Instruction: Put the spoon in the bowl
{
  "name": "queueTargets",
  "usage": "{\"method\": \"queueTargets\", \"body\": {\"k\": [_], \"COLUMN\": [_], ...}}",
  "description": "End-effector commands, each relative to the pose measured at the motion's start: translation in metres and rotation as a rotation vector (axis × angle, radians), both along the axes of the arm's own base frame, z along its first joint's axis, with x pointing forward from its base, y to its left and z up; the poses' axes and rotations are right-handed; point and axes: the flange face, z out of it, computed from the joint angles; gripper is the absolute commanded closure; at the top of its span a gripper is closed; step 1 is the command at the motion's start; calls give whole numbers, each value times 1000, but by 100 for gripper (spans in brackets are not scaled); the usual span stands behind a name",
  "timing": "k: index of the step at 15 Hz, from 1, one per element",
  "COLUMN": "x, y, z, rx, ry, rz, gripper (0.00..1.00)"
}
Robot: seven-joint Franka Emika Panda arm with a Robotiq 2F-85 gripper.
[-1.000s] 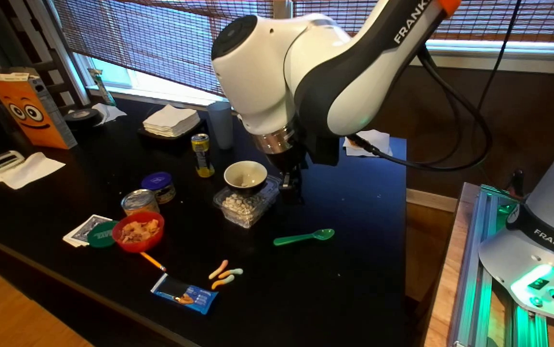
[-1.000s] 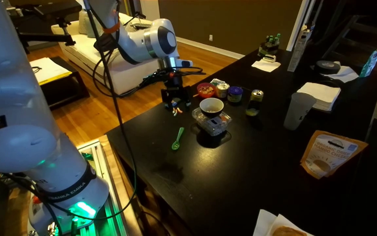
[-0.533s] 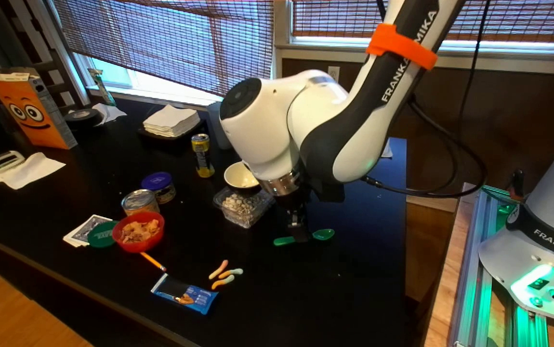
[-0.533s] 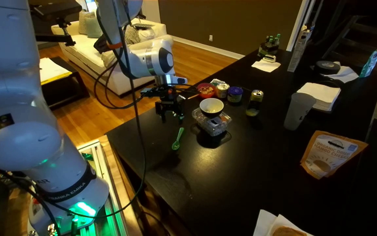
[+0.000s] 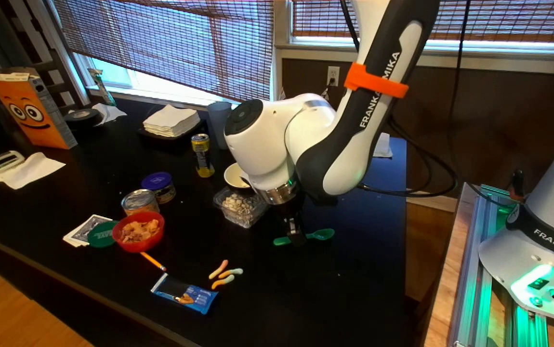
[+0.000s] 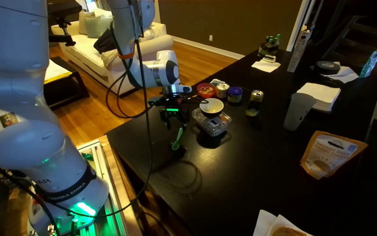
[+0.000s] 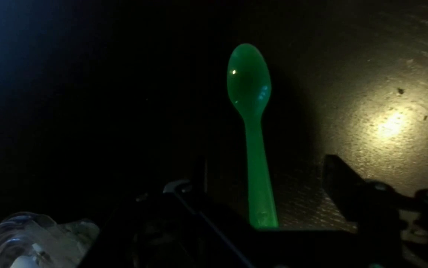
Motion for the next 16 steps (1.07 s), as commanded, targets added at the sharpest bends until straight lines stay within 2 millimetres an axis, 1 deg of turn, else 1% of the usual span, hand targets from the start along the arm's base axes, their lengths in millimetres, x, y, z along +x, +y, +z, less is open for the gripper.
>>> {"method": "queueTargets", "body": {"k": [1, 3, 5, 6, 8, 11, 12, 13, 14, 15, 16], "x": [19, 22, 21, 20, 17, 13, 13, 12, 11, 12, 12], "y": [-1, -3, -4, -4, -6, -10, -12, -13, -14, -13, -12], "z": [-11, -17, -25, -28, -35, -44, -46, -48, -49, -48, -46], "rx": [4, 7, 6, 6, 9, 13, 13, 16, 16, 23, 26], "ry": [10, 34, 69, 83, 106, 130, 136, 145, 150, 153, 154], "rz": [77, 95, 108, 115, 125, 142, 147, 154, 159, 169, 176], "gripper": [50, 56, 64, 65, 58, 62, 65, 75, 90, 90, 97]}}
